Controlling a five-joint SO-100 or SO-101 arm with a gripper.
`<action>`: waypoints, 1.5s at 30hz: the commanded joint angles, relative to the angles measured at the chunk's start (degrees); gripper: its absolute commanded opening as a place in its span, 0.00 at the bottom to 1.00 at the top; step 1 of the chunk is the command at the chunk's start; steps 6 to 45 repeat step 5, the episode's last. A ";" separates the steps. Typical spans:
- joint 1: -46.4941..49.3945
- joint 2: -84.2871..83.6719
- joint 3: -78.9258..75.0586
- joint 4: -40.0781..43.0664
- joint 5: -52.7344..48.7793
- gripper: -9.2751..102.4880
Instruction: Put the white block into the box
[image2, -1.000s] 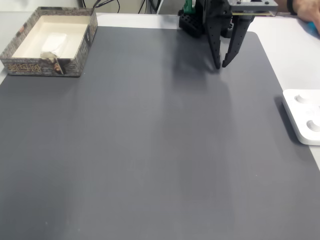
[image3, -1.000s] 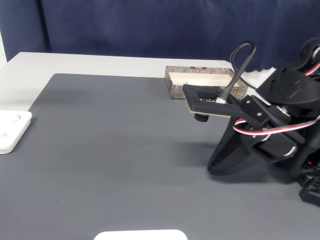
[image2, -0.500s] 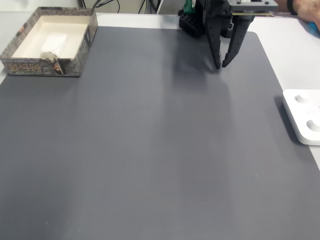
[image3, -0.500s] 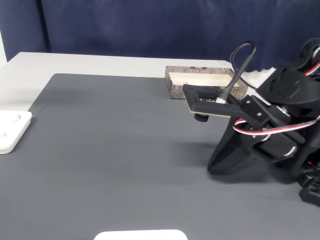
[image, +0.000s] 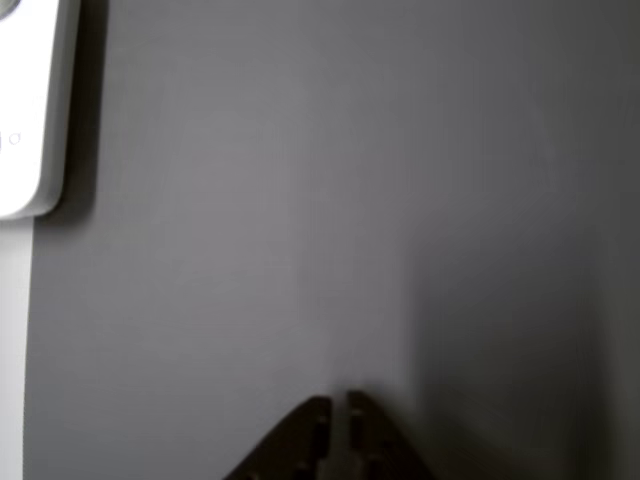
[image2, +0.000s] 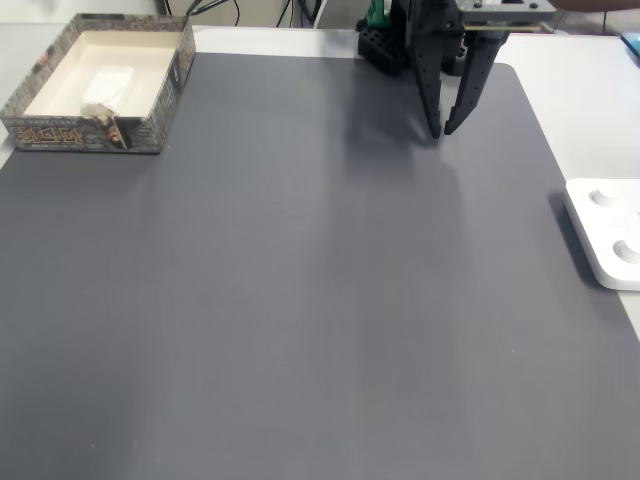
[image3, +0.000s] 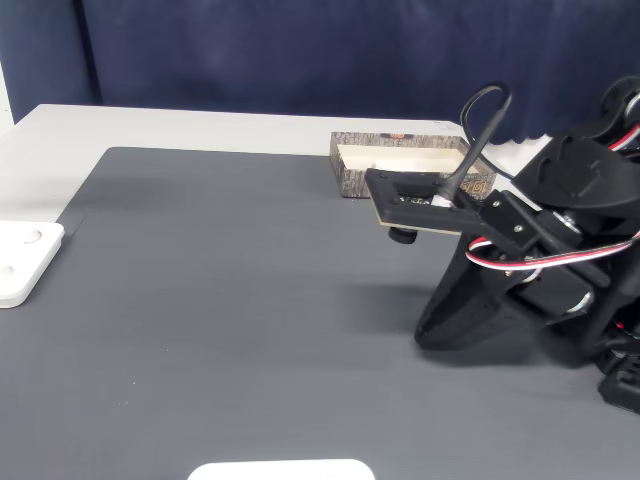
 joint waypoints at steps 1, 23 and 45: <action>-0.62 2.02 1.14 0.09 -0.35 0.07; -0.62 2.02 1.14 0.09 -0.35 0.07; -0.62 2.02 1.14 0.09 -0.35 0.07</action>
